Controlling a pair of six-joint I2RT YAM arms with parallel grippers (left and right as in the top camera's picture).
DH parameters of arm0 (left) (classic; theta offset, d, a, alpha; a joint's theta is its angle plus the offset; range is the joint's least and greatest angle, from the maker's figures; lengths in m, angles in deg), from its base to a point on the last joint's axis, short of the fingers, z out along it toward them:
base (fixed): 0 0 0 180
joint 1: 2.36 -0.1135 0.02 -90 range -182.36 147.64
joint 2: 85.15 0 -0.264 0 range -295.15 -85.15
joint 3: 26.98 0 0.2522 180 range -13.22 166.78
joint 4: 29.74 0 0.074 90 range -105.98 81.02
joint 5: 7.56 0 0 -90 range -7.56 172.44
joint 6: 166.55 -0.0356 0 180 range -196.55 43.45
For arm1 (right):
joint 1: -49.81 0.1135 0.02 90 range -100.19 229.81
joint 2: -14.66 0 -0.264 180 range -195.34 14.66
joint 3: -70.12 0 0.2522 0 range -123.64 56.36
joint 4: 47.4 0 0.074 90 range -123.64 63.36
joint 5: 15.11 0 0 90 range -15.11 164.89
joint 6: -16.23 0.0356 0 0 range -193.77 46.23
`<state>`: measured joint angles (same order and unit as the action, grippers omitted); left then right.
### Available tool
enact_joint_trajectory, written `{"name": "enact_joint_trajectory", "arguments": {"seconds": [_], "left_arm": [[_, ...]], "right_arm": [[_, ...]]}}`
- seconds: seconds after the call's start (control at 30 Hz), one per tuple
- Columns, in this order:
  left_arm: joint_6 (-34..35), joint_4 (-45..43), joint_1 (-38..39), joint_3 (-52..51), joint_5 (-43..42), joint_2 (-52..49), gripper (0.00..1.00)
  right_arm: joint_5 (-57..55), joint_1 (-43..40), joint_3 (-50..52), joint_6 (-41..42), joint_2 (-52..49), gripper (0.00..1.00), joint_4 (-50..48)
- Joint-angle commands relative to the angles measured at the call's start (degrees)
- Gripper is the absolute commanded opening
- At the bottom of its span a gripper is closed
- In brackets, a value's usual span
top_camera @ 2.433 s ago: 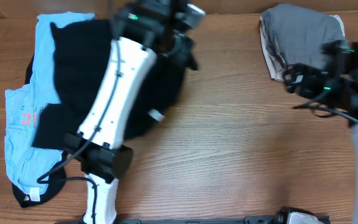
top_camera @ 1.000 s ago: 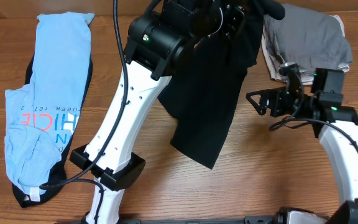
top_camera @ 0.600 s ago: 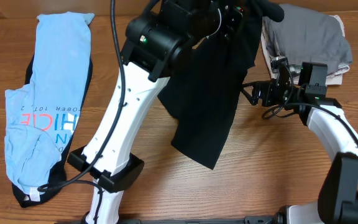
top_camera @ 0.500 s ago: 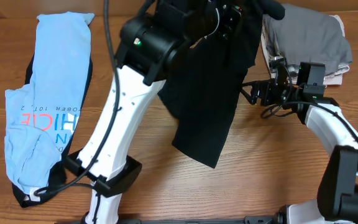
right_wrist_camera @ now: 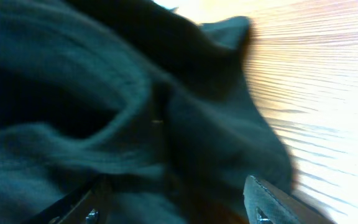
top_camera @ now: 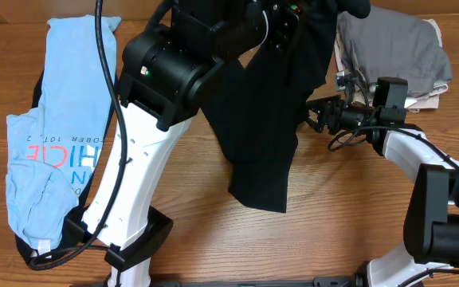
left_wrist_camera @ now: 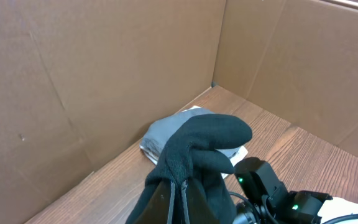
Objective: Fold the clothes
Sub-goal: 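Grasp the shirt's other corner with the right gripper and raise it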
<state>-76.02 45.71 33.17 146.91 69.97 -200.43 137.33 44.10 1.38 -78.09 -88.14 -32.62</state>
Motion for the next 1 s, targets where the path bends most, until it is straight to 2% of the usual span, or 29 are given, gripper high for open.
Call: {"name": "enact_joint_trajectory", "arguments": {"seconds": [0.0, 0.2, 0.23, 0.3, 0.33, 0.37, 0.4, 0.57, 0.77, 0.87, 0.97], "left_arm": [[0.79, -0.66, 0.04, 1.40, -0.81, 1.53, 0.04], [0.79, -0.57, 0.00, 1.40, -0.66, 1.53, 0.04], [0.79, -0.55, 0.00, 1.40, -0.63, 1.53, 0.04], [0.79, -0.57, 0.00, 1.40, -0.57, 1.53, 0.04], [0.76, -0.61, 0.00, 1.40, -0.39, 1.53, 0.04], [0.79, -0.61, 0.00, 1.40, 0.26, 1.53, 0.04], [0.79, -0.61, 0.00, 1.40, 1.05, 1.53, 0.04], [0.83, -0.70, -1.57, 1.40, 5.49, 1.79, 0.04], [3.58, -0.61, -9.77, 1.40, 5.84, 2.84, 0.04], [4.90, -0.35, -15.15, 1.40, 5.16, 3.17, 0.04], [5.38, 0.66, -20.00, 1.40, 4.94, 3.67, 0.04]], "right_arm": [[8.28, 1.25, 0.02, 0.28, 0.20, 0.71, -0.83], [8.20, 3.72, 0.02, 0.31, 0.20, 0.70, -1.53], [8.20, 3.87, 0.02, 0.37, 0.20, 0.66, -1.81], [8.17, 3.93, 0.02, 1.88, 0.20, 0.46, -2.51], [8.13, 3.93, 0.00, 2.58, 0.22, 0.31, -2.58], [7.74, 3.65, 0.00, 3.39, 0.24, 0.11, -2.75], [7.32, 3.23, -0.02, 4.50, 0.26, 0.04, -2.93], [7.02, -0.74, -0.92, 9.55, 1.75, 0.04, -2.84], [6.23, -6.82, -1.95, 14.73, 10.38, 0.04, -2.27], [3.04, -9.31, -4.15, 15.52, 16.70, 0.04, 1.79], [-4.87, -9.79, -8.94, 13.92, 23.37, 0.04, 11.37]]}}
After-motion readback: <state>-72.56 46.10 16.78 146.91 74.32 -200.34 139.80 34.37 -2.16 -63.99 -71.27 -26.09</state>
